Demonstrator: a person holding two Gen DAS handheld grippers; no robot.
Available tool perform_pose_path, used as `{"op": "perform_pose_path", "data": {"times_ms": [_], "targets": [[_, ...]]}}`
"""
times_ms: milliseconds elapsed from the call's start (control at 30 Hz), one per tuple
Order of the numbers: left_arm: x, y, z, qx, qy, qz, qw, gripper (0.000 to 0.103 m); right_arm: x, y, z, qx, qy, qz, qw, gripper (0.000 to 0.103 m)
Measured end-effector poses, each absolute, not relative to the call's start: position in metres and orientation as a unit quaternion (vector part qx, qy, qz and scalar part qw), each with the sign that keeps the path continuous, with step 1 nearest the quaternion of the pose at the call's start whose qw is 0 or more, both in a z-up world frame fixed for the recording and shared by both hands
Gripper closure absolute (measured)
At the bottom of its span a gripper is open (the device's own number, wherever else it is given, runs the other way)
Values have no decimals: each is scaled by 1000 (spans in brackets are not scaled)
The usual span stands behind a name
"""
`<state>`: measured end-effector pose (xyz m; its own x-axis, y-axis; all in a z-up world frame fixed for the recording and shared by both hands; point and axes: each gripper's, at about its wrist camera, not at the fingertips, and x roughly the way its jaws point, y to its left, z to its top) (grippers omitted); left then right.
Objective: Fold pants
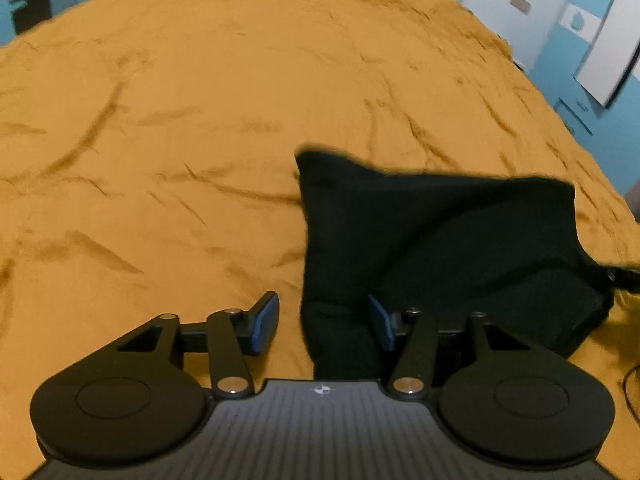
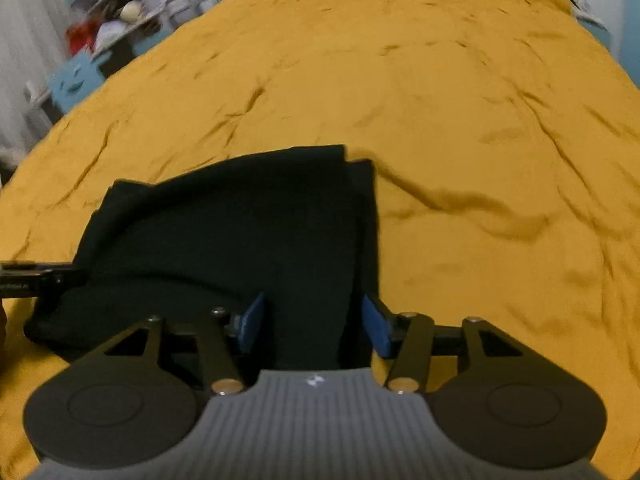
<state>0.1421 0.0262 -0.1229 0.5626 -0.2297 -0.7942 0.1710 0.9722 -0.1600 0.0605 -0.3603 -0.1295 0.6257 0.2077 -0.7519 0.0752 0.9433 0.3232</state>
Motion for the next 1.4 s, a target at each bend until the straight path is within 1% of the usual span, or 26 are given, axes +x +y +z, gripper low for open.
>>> {"op": "perform_pose_path", "data": {"times_ms": [67,133,167,233,300,367,467,633,767,867,933,1100,1167,1200,1300,1400], "targets": [[133,18,-101,-14,417,-111,902,46,46,-374,-120,213,406,31,888,49],[127,11,-88,-17,394,-132,909,45,32,-385,-117,276,386,25,880,33],[125,4,-84,-25,389,-148,909,44,26,-388,-119,306,381,25,872,31],[122,-11,-85,-40,393,-184,900,42,21,-389,-127,371,376,20,849,32],[121,-33,-93,-30,400,-207,893,42,14,-388,-137,422,370,1,828,32],[125,-52,-105,-23,409,-222,885,42,10,-385,-144,450,357,-16,818,31],[127,-65,-119,-35,422,-225,878,43,12,-383,-153,458,349,-39,816,32],[119,-66,-115,-46,420,-223,878,43,1,-387,-157,473,331,-60,814,39],[122,-65,-116,-43,424,-217,878,43,-9,-383,-155,511,344,-84,784,39],[123,-66,-116,-47,427,-214,877,43,-20,-374,-153,542,346,-98,760,37],[125,-70,-118,-44,430,-214,876,43,-22,-369,-158,571,325,-95,748,32],[131,-78,-131,-34,442,-210,871,43,-9,-370,-181,609,271,-113,737,32],[130,-76,-132,-38,441,-210,872,43,-1,-369,-180,597,270,-116,747,48],[129,-73,-132,-45,440,-210,872,43,1,-370,-180,595,269,-114,749,65],[128,-59,-130,-94,437,-209,870,43,-4,-369,-171,590,249,-103,761,77],[125,-38,-122,-145,423,-199,872,44,-2,-361,-147,533,247,-93,804,80]]}}
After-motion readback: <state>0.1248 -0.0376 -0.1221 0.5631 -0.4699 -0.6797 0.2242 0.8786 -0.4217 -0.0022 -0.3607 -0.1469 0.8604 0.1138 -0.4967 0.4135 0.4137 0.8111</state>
